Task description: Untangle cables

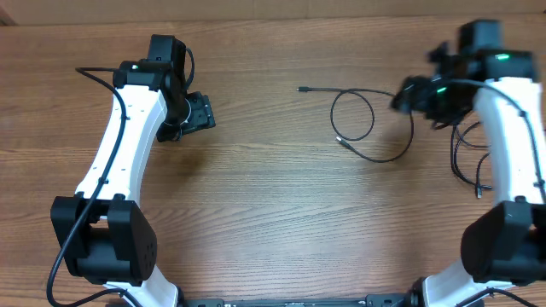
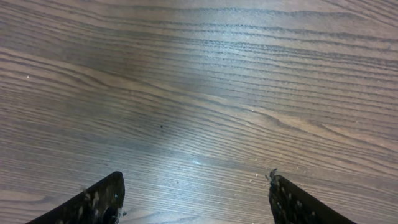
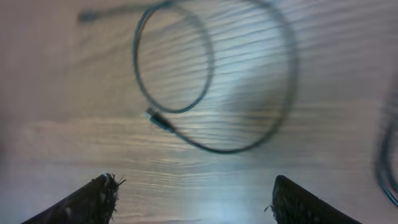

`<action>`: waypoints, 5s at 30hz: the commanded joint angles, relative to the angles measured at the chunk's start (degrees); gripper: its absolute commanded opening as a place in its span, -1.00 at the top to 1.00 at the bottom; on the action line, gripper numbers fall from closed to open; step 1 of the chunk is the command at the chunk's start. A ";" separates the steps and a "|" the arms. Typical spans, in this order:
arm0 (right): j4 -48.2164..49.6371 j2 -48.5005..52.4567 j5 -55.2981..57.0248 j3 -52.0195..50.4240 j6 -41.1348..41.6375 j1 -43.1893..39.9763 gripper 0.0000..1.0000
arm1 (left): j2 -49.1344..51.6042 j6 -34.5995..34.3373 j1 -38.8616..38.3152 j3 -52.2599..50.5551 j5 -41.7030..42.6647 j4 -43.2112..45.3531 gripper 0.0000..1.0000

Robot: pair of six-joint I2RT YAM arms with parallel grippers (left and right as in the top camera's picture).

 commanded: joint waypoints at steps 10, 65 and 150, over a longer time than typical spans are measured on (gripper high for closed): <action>22.91 0.72 9.25 -21.94 -20.63 15.13 -0.77 | -0.61 -0.17 -0.17 0.66 0.50 -0.24 -0.49; 36.41 6.91 11.32 -25.03 -7.48 18.14 0.93 | -0.61 -0.20 -0.17 0.66 0.52 -1.75 -0.48; 12.63 27.74 16.57 12.33 24.61 9.29 -0.69 | -0.61 -0.20 -0.17 0.66 1.62 -0.87 -0.49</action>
